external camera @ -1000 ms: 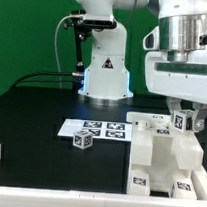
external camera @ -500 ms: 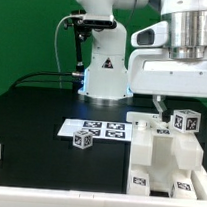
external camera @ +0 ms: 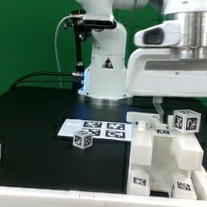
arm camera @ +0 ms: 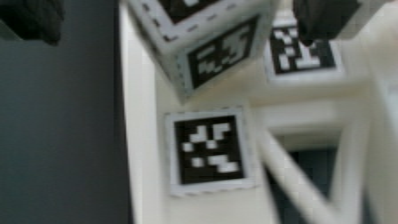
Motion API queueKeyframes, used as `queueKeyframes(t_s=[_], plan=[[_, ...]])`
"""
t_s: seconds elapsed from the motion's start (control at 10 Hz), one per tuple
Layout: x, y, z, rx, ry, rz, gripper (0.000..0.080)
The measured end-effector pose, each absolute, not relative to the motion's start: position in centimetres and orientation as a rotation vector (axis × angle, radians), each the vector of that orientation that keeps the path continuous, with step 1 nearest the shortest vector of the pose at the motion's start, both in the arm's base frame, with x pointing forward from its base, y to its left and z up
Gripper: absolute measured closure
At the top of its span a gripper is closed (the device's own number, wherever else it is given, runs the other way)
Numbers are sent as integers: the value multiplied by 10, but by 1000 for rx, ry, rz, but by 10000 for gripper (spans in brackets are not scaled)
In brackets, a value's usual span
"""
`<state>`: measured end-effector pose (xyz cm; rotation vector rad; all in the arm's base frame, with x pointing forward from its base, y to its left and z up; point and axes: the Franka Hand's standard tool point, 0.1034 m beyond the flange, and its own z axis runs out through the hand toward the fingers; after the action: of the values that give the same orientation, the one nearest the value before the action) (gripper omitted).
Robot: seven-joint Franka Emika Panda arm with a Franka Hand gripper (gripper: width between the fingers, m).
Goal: Assemble chair
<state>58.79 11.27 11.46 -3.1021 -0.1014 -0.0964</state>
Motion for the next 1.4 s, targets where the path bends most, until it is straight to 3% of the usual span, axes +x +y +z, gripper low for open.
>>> queueKeyframes(t_s=[0.3, 0.4, 0.5, 0.6, 1.1, 1.4], plan=[[586, 111, 112, -3103, -102, -90, 178], [586, 111, 112, -3103, -84, -89, 358], [587, 111, 112, -3101, 55, -86, 358], [588, 111, 113, -3091, 217, -86, 540], [589, 117, 112, -2842, 1101, -137, 537], [589, 118, 111, -2767, 1248, -125, 537]])
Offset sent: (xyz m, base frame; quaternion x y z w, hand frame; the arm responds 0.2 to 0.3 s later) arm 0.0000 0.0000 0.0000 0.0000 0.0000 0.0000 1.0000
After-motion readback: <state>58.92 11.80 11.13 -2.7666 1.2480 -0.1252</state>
